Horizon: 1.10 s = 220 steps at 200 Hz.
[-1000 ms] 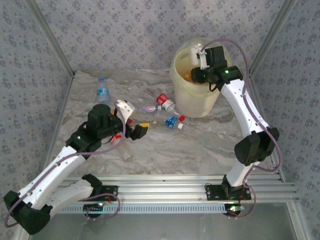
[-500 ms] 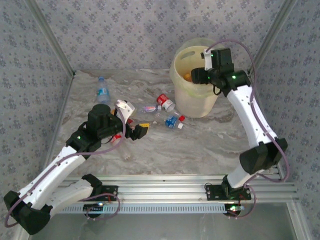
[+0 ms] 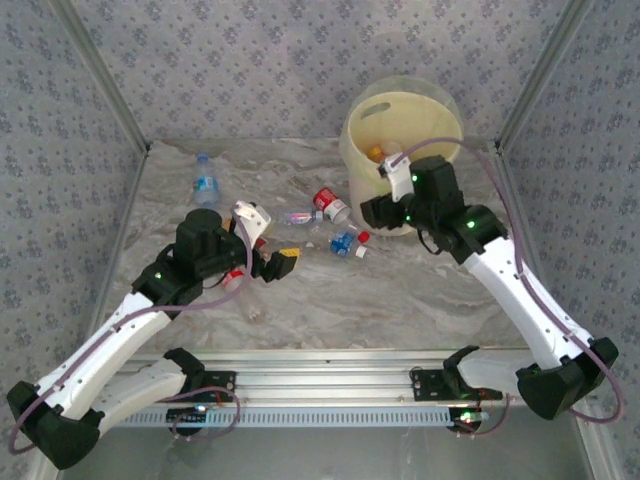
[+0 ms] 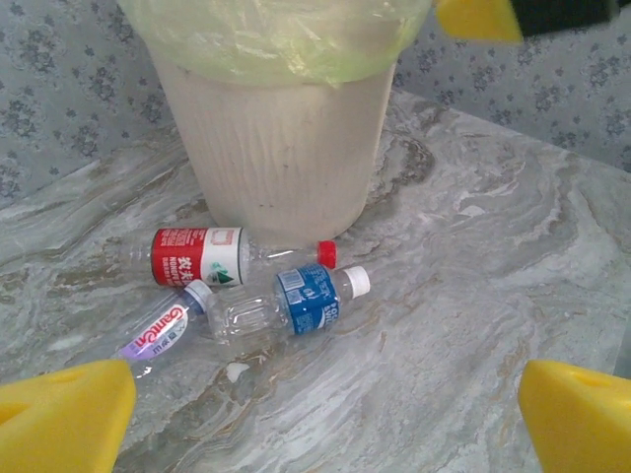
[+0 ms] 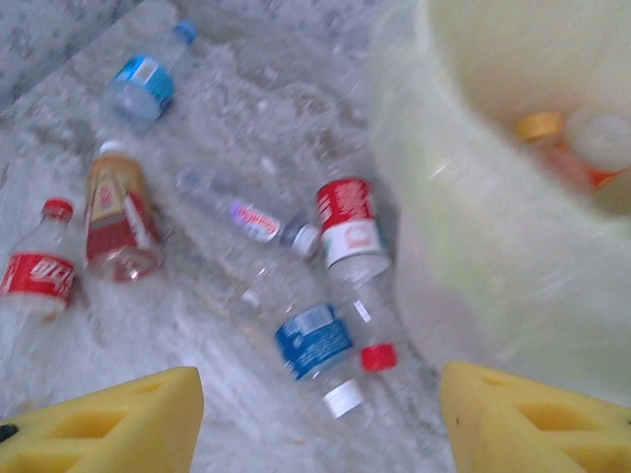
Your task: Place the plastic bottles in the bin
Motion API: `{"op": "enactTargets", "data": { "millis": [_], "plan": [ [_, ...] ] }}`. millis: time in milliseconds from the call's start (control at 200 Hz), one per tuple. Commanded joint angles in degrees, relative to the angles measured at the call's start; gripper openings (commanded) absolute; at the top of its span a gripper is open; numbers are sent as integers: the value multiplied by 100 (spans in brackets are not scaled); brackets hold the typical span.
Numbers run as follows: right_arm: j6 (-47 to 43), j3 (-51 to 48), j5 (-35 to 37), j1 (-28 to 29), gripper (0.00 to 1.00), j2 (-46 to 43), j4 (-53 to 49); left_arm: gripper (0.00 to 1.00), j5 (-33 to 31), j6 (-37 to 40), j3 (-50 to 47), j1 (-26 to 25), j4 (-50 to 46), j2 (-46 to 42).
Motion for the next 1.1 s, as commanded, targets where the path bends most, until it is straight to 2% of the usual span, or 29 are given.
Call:
{"op": "enactTargets", "data": {
  "millis": [0,250,690,1094],
  "plan": [
    [156,-400,-231,184,67,-27,138,99,54,122,12,-129,-24,-105],
    [56,-941,-65,503,68,580,497,100,20,158,16,-182,-47,-106],
    [-454,-431,289,753,72,2303,480,100,42,175,34,-190,-71,-68],
    [-766,61,751,821,73,3168,449,100,50,149,51,-187,-57,-9]
  ]
}}
